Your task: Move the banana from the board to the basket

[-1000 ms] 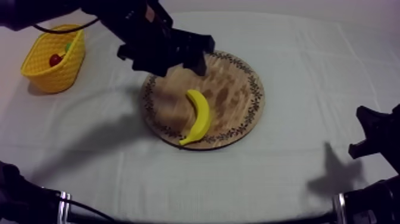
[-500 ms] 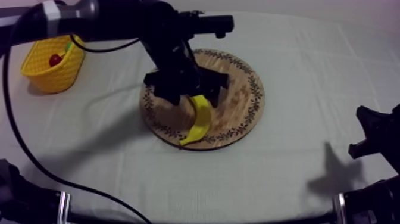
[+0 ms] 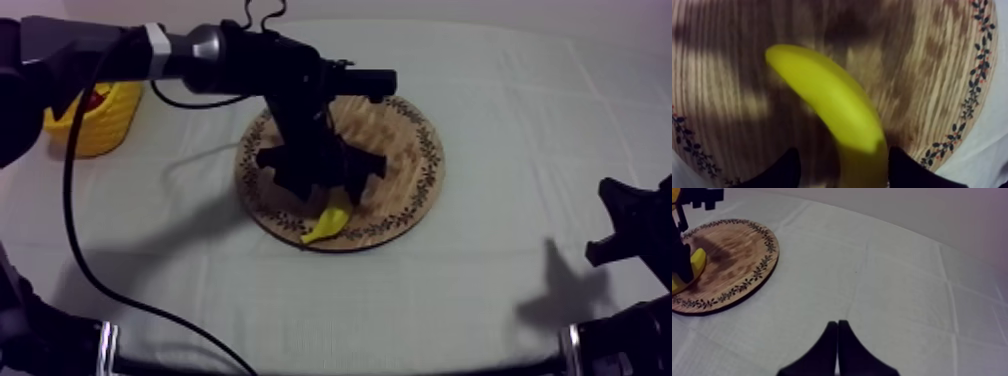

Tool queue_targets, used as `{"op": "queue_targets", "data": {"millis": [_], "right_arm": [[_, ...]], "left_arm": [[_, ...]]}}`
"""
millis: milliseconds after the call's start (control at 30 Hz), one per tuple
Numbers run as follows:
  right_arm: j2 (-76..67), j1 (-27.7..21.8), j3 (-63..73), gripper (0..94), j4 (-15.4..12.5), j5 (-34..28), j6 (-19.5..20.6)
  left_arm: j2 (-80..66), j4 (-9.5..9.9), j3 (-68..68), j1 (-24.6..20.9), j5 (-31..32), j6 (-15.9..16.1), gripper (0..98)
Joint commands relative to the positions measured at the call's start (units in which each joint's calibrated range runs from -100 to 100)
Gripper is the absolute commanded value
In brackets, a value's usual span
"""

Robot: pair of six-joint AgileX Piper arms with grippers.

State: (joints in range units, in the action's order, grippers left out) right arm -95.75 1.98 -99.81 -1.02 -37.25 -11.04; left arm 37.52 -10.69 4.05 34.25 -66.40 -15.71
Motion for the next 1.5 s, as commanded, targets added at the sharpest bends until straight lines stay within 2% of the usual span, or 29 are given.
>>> {"op": "queue_targets", "data": {"millis": [0,133,200,300,433,633,733,867,1000,1267,1467], "right_arm": [[0.0,0.01,0.03,0.3,0.01,-0.01,-0.02],[0.0,0.01,0.03,0.3,0.01,-0.01,-0.02],[0.0,0.01,0.03,0.3,0.01,-0.01,-0.02],[0.0,0.01,0.03,0.3,0.01,-0.01,-0.02],[0.0,0.06,0.03,0.3,0.01,-0.01,-0.02],[0.0,0.08,0.03,0.3,0.01,-0.01,-0.02],[0.0,0.09,0.03,0.3,0.01,-0.01,-0.02],[0.0,0.09,0.03,0.3,0.01,-0.01,-0.02],[0.0,0.09,0.03,0.3,0.01,-0.01,-0.02],[0.0,0.09,0.03,0.3,0.01,-0.01,0.0],[0.0,0.09,0.03,0.3,0.01,-0.01,0.03]], "left_arm": [[0.25,0.03,-0.27,0.06,-0.18,-0.02,54.9],[0.47,-0.01,-0.63,0.12,-0.5,-0.67,31.5],[0.42,-0.05,-0.81,0.07,-1.16,-0.89,25.2],[-1.45,1.18,-0.8,0.2,-2.56,-2.29,21.4],[-9.06,4.77,0.41,-0.32,-5.55,-5.37,21.1],[-24.21,9.38,-0.28,-5.82,-13.55,-6.14,21.6],[-29.64,11.64,-3.14,-9.8,-18.48,-4.65,22.4],[-32.38,13.92,-8.93,-15.68,-24.31,-0.43,23.5],[-32.51,16.06,-13.65,-20.79,-27.06,3.52,24.5],[-31.24,17.06,-14.24,-30.76,-27.83,9.62,24.5],[-30.01,17.28,-9.38,-36.67,-24.82,12.47,26.7]]}}
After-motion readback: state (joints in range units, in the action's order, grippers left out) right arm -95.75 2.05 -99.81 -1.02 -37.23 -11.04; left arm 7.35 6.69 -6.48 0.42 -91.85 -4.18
